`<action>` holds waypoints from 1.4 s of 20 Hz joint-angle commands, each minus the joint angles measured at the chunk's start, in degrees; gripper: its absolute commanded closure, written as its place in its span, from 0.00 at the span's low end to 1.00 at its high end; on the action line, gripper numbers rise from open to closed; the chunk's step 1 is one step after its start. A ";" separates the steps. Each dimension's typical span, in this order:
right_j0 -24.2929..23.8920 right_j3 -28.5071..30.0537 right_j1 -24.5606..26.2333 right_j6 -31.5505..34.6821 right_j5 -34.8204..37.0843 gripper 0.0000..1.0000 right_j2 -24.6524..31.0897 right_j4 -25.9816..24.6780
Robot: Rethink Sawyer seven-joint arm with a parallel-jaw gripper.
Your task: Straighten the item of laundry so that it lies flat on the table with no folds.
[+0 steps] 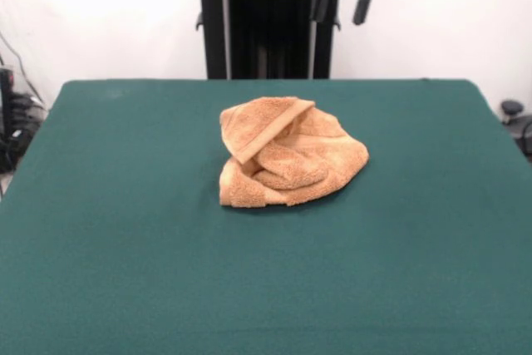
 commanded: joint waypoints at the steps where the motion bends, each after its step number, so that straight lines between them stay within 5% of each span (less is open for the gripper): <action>1: 4.22 9.26 2.32 20.70 -10.74 0.00 -2.38 3.01; 9: 7.70 12.17 2.42 20.71 -16.08 0.00 -6.64 3.83; 17: 9.62 2.14 5.46 18.54 -7.37 0.00 -6.19 5.47; 28: 11.93 -6.35 13.46 19.64 -8.98 0.00 -5.53 9.56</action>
